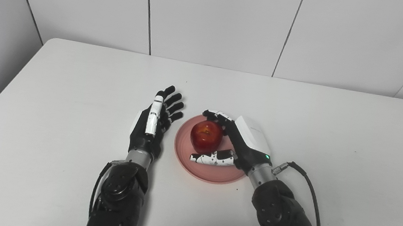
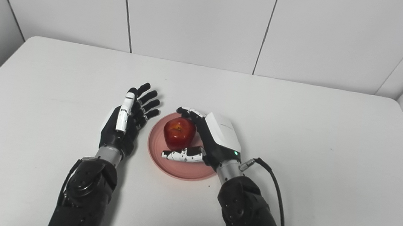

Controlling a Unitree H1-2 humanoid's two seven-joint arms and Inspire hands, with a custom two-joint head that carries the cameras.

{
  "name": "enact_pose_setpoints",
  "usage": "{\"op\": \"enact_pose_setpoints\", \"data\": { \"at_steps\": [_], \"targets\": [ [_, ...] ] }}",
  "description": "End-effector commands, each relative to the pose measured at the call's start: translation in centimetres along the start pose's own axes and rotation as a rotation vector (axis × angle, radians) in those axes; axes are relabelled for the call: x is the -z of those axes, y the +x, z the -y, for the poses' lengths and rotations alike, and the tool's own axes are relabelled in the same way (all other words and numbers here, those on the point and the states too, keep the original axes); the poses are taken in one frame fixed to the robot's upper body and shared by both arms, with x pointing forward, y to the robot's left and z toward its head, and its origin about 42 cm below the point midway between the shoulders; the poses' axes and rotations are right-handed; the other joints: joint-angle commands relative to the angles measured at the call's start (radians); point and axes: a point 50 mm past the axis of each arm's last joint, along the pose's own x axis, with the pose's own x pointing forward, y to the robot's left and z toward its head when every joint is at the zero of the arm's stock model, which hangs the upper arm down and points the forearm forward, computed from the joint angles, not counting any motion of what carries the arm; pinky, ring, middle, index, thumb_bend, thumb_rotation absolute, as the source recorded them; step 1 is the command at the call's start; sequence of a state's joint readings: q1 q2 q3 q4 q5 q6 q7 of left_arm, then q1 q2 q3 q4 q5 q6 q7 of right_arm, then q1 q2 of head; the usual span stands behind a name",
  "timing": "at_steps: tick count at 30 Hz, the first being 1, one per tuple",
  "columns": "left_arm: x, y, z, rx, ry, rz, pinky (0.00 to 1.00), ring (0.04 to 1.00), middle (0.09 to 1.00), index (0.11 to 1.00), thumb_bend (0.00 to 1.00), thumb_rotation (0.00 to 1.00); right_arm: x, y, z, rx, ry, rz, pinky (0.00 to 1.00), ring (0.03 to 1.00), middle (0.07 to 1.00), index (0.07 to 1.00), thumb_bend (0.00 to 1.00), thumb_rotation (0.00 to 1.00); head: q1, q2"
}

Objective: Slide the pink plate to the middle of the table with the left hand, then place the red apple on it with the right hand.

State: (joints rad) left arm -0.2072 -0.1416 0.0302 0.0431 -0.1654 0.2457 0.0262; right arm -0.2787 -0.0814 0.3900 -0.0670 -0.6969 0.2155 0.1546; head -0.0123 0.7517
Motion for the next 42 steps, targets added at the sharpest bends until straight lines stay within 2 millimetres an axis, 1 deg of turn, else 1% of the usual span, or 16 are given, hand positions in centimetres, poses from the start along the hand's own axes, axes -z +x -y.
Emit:
{"op": "enact_pose_setpoints", "data": {
  "at_steps": [1,4,6,7,10,12,14,20,29,34,35,37,38,39,40,42],
  "targets": [
    [0.3,0.0,-0.5,-0.013,0.011,-0.028,0.84,0.853,0.866,0.858,0.35,1.00,-1.2,0.2,1.6,0.057,0.010,0.044,0.67,0.754,0.803,0.814,1.00,0.35,-0.004,-0.002],
    [0.3,0.0,-0.5,-0.012,0.012,-0.028,0.85,0.855,0.867,0.859,0.35,1.00,-1.4,0.2,2.0,0.073,0.016,0.050,0.70,0.785,0.833,0.850,1.00,0.37,-0.007,-0.005],
    [0.4,0.0,-0.6,-0.011,0.014,-0.029,0.85,0.858,0.869,0.861,0.35,1.00,-1.5,0.1,2.3,0.085,0.007,0.062,0.74,0.821,0.867,0.893,1.00,0.42,-0.009,-0.007],
    [0.4,0.0,-0.6,-0.011,0.015,-0.029,0.85,0.858,0.870,0.861,0.35,1.00,-1.6,0.0,2.5,0.089,0.005,0.067,0.75,0.824,0.870,0.896,1.00,0.42,-0.009,-0.007],
    [0.4,0.0,-0.6,-0.014,0.011,-0.032,0.84,0.855,0.868,0.860,0.35,1.00,-1.8,-0.3,3.1,0.106,0.015,0.088,0.80,0.875,0.914,0.936,1.00,0.46,-0.011,-0.008],
    [0.4,0.0,-0.7,-0.013,0.012,-0.033,0.84,0.855,0.867,0.859,0.35,1.00,-1.9,-0.5,3.5,0.120,0.017,0.097,0.82,0.897,0.934,0.954,1.00,0.49,-0.015,-0.010],
    [0.4,0.0,-0.7,-0.009,0.012,-0.032,0.84,0.856,0.870,0.863,0.35,1.00,-2.0,-0.7,4.0,0.137,0.023,0.096,0.83,0.917,0.959,0.980,1.00,0.54,-0.015,-0.010],
    [0.4,0.0,-0.8,-0.009,0.008,-0.034,0.84,0.854,0.867,0.859,0.34,1.00,-1.6,-1.2,6.0,0.221,0.074,0.105,0.81,0.911,0.961,0.981,1.00,0.52,-0.019,-0.014],
    [0.3,0.0,-1.3,-0.002,0.001,-0.031,0.86,0.858,0.869,0.857,0.35,1.00,0.2,-2.6,8.4,0.378,0.146,0.107,0.85,0.935,0.959,0.977,1.00,0.60,-0.032,-0.020],
    [0.3,0.0,-1.6,0.002,0.009,-0.027,0.86,0.859,0.870,0.858,0.36,1.00,1.6,-3.7,9.0,0.458,0.161,0.057,0.85,0.923,0.946,0.972,1.00,0.68,-0.040,-0.021],
    [0.3,0.0,-1.7,0.000,0.004,-0.027,0.86,0.860,0.870,0.858,0.36,1.00,2.0,-4.0,9.1,0.470,0.164,0.041,0.85,0.920,0.943,0.973,1.00,0.70,-0.040,-0.021],
    [0.3,0.0,-1.9,-0.003,-0.003,-0.028,0.87,0.861,0.871,0.857,0.36,1.00,2.6,-4.5,9.1,0.486,0.166,0.017,0.85,0.917,0.941,0.973,1.00,0.79,-0.043,-0.021],
    [0.2,0.0,-2.0,-0.005,-0.007,-0.029,0.87,0.861,0.871,0.856,0.36,1.00,3.1,-5.0,9.1,0.496,0.164,-0.006,0.85,0.916,0.941,0.972,1.00,0.81,-0.043,-0.021],
    [0.2,0.0,-2.0,-0.006,-0.008,-0.029,0.87,0.862,0.872,0.855,0.35,1.00,3.4,-5.3,9.1,0.502,0.161,-0.020,0.85,0.914,0.940,0.963,0.91,0.92,-0.043,-0.021],
    [0.2,-0.1,-2.1,-0.005,-0.005,-0.029,0.87,0.864,0.873,0.857,0.35,1.00,4.0,-5.7,9.0,0.513,0.160,-0.038,0.83,0.904,0.934,0.952,0.84,0.97,-0.043,-0.021],
    [0.3,0.0,-2.3,0.000,0.000,-0.029,0.87,0.864,0.874,0.858,0.35,1.00,4.9,-6.1,8.9,0.527,0.172,-0.063,0.82,0.898,0.930,0.946,0.82,0.99,-0.044,-0.020]
  ]
}}
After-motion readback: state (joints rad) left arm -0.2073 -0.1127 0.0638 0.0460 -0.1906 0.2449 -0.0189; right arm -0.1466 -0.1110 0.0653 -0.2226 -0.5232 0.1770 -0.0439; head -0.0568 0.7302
